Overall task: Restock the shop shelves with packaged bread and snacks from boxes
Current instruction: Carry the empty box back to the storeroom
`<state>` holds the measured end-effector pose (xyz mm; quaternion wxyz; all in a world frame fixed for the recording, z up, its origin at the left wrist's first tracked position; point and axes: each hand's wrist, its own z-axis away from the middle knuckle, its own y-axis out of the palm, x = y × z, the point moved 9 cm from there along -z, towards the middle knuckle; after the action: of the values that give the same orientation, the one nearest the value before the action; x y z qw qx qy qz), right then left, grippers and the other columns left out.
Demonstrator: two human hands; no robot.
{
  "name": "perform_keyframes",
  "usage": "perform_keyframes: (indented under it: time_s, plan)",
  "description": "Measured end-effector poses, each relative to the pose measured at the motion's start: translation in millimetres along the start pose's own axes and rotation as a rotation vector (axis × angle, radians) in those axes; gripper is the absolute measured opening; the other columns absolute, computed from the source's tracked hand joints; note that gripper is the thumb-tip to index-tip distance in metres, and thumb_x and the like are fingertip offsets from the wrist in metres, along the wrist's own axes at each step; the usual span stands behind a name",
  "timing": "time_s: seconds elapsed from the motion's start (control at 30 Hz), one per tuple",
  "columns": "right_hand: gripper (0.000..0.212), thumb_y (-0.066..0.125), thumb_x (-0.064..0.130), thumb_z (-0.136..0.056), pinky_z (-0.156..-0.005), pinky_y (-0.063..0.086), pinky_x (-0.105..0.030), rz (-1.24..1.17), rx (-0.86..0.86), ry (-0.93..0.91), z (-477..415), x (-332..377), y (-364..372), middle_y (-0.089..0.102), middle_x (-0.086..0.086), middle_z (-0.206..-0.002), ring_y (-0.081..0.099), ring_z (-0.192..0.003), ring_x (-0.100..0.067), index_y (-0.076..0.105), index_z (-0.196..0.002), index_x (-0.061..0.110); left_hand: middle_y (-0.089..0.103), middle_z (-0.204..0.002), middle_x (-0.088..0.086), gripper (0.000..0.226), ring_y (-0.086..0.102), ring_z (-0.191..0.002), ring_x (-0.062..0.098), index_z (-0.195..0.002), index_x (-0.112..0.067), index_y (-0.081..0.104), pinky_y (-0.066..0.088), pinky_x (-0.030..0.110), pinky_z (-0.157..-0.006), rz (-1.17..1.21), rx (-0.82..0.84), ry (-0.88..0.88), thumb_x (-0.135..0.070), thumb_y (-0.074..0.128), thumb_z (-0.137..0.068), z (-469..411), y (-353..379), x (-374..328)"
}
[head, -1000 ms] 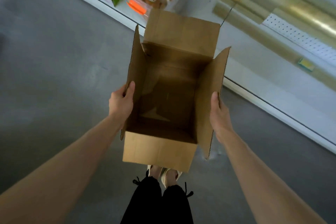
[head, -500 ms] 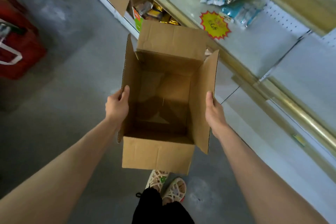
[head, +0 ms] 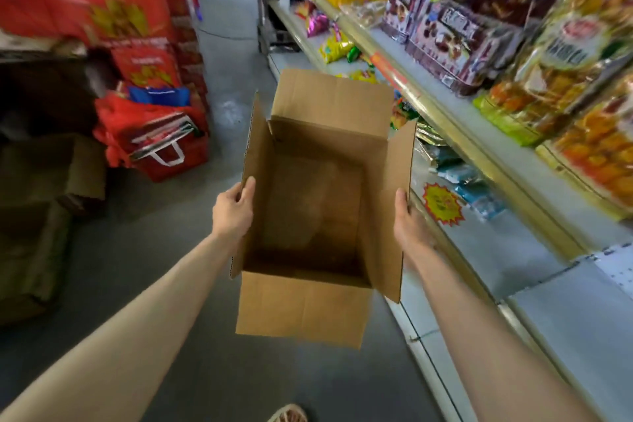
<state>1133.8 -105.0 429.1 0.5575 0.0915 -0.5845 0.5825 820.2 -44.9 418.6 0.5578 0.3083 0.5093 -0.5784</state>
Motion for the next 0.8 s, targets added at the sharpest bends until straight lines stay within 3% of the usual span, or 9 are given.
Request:
perform_keyframes:
  time_s: [0.2, 0.33, 0.43, 0.53, 0.6, 0.67, 0.73, 0.8]
  plan:
    - [0.066, 0.025, 0.053, -0.101, -0.109, 0.03, -0.036, -0.05, 0.142, -0.217, 54.9, 60.6, -15.5, 0.044, -0.018, -0.146, 0.041, -0.135, -0.032, 0.047, -0.139, 0.004, 0.064, -0.125, 0.007, 0.053, 0.06, -0.114, 0.028, -0.139, -0.017, 0.051, 0.047, 0.047, -0.102, 0.085, -0.218, 0.077, -0.05, 0.044, -0.098, 82.3, -84.3, -20.6]
    - [0.066, 0.026, 0.053, -0.101, -0.11, 0.029, -0.035, -0.033, 0.188, -0.294, 88.6, 96.4, -8.3, 0.045, -0.018, -0.146, 0.04, -0.135, -0.033, 0.046, -0.14, 0.003, 0.059, -0.118, -0.007, 0.051, 0.057, -0.11, 0.017, -0.141, -0.015, 0.048, 0.044, 0.033, -0.099, 0.117, -0.343, 0.114, -0.045, 0.042, -0.1, 126.5, -133.6, -24.9]
    - [0.063, 0.026, 0.048, -0.103, -0.103, 0.032, -0.032, -0.007, 0.324, -0.374, 128.4, 126.1, 18.7, 0.047, -0.017, -0.142, 0.042, -0.132, -0.031, 0.043, -0.14, 0.001, 0.062, -0.119, 0.003, 0.051, 0.057, -0.116, 0.025, -0.139, -0.012, 0.051, 0.046, 0.038, -0.102, 0.136, -0.513, 0.106, -0.045, 0.045, -0.1, 170.8, -196.0, -23.7]
    - [0.063, 0.026, 0.047, -0.103, -0.099, 0.036, -0.035, -0.028, 0.417, -0.42, 164.9, 151.2, 46.2, 0.054, -0.021, -0.132, 0.049, -0.122, -0.034, 0.049, -0.132, -0.004, 0.066, -0.097, 0.005, 0.05, 0.061, -0.087, 0.019, -0.133, -0.011, 0.057, 0.05, 0.032, -0.078, 0.146, -0.628, 0.105, -0.046, 0.045, -0.099, 193.4, -247.0, -18.0]
    - [0.063, 0.026, 0.049, -0.102, -0.099, 0.037, -0.037, -0.045, 0.482, -0.455, 192.4, 169.3, 77.6, 0.055, -0.018, -0.126, 0.052, -0.117, -0.032, 0.047, -0.135, -0.001, 0.067, -0.092, 0.01, 0.049, 0.063, -0.083, 0.023, -0.128, -0.008, 0.06, 0.05, 0.036, -0.075, 0.155, -0.691, 0.096, -0.045, 0.046, -0.099, 212.3, -286.0, -11.6]
    - [0.063, 0.025, 0.051, -0.102, -0.105, 0.035, -0.039, -0.027, 0.511, -0.486, 218.7, 185.4, 105.7, 0.051, -0.016, -0.137, 0.048, -0.125, -0.031, 0.043, -0.141, 0.006, 0.068, -0.09, 0.015, 0.048, 0.064, -0.083, 0.028, -0.122, -0.004, 0.063, 0.052, 0.038, -0.073, 0.174, -0.749, 0.095, -0.044, 0.047, -0.099, 227.4, -321.4, -3.0]
    - [0.062, 0.025, 0.052, -0.102, -0.109, 0.032, -0.041, -0.01, 0.573, -0.51, 251.0, 201.1, 143.4, 0.045, -0.012, -0.146, 0.043, -0.133, -0.03, 0.039, -0.145, 0.011, 0.057, -0.067, 0.003, 0.043, 0.051, -0.061, 0.017, -0.112, -0.005, 0.067, 0.04, 0.029, -0.055, 0.181, -0.812, 0.084, -0.041, 0.047, -0.1, 240.2, -363.2, 10.7]
    - [0.061, 0.026, 0.053, -0.101, -0.111, 0.031, -0.042, -0.017, 0.619, -0.514, 274.3, 213.1, 171.4, 0.043, -0.01, -0.147, 0.041, -0.134, -0.03, 0.039, -0.145, 0.012, 0.052, -0.066, -0.001, 0.03, 0.044, -0.058, 0.012, -0.106, -0.015, 0.066, 0.034, 0.027, -0.052, 0.156, -0.859, 0.065, -0.037, 0.047, -0.101, 246.4, -393.0, 20.1]
